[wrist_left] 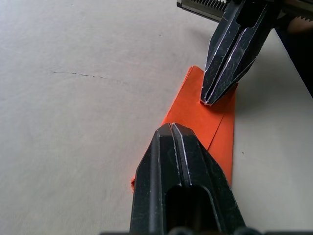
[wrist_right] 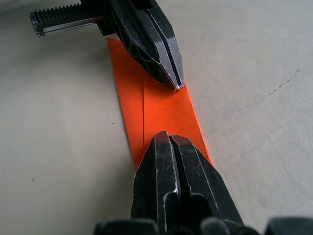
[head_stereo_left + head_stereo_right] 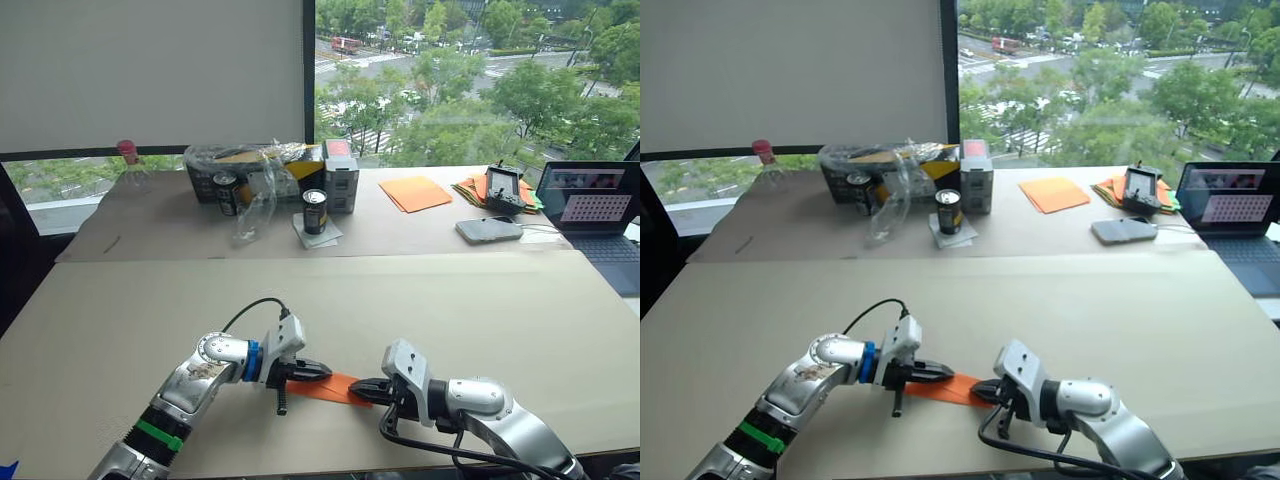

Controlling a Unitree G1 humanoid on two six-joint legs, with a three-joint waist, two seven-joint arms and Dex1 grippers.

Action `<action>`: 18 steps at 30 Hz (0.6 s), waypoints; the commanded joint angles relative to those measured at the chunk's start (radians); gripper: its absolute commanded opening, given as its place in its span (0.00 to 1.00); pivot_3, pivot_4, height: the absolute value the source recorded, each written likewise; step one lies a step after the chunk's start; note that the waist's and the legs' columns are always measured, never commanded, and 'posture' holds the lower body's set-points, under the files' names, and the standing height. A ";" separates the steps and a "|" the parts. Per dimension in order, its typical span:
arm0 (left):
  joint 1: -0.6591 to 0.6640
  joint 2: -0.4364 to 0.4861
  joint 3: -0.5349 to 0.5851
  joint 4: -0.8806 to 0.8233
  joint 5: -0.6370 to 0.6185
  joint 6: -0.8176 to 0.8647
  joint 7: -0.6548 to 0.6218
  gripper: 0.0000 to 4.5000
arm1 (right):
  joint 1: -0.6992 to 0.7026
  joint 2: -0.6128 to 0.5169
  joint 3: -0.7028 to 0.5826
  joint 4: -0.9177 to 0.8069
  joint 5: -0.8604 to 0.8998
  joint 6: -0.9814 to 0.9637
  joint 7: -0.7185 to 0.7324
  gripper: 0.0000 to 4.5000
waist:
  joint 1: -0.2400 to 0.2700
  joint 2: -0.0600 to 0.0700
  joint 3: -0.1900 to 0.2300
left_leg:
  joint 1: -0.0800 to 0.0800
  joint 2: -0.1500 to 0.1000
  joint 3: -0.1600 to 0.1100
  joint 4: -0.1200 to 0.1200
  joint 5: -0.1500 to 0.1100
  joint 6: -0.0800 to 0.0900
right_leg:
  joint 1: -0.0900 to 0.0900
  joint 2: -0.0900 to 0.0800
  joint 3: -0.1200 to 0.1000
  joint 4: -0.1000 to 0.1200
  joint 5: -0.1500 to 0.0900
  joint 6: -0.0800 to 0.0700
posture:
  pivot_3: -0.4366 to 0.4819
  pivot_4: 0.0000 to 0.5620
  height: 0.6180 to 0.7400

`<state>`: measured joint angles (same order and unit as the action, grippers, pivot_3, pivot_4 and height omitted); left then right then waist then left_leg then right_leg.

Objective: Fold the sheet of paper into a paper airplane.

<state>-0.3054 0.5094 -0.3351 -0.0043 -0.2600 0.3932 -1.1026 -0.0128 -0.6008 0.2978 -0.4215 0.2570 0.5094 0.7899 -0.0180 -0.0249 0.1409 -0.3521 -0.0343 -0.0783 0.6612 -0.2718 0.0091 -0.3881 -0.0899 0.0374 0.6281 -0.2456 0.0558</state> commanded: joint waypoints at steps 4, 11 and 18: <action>0.018 -0.011 0.106 0.067 -0.037 0.174 0.135 0.00 | 0.021 -0.009 0.015 0.034 -0.009 0.022 0.007 0.01 | 0.003 0.000 0.000 | 0.000 0.000 0.000 0.000 0.000 0.000 | 0.000 0.000 0.000 0.000 -0.002 0.004 | 0.48 0.27 1.00; 0.039 0.010 0.158 0.006 -0.094 0.269 0.149 0.00 | 0.012 -0.007 0.021 0.045 -0.009 0.023 0.020 0.01 | -0.002 0.000 0.000 | 0.001 0.000 0.000 0.000 0.000 0.000 | 0.000 0.000 0.000 0.001 -0.002 0.003 | 0.48 0.27 1.00; 0.064 0.042 0.240 -0.066 -0.191 0.241 0.083 0.00 | 0.000 -0.010 -0.006 0.052 -0.018 -0.026 0.016 0.01 | -0.001 0.000 0.001 | 0.000 0.000 0.000 -0.001 0.000 0.000 | -0.001 0.000 0.000 0.001 -0.001 0.001 | 0.48 0.27 1.00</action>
<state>-0.2386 0.5404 -0.1282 -0.0406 -0.4245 0.6389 -1.0030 -0.0225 -0.6004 0.2974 -0.3986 0.2566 0.4807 0.8064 -0.0191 -0.0249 0.1419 -0.3525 -0.0341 -0.0786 0.6605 -0.2717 0.0087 -0.3897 -0.0900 0.0377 0.6288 -0.2466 0.0570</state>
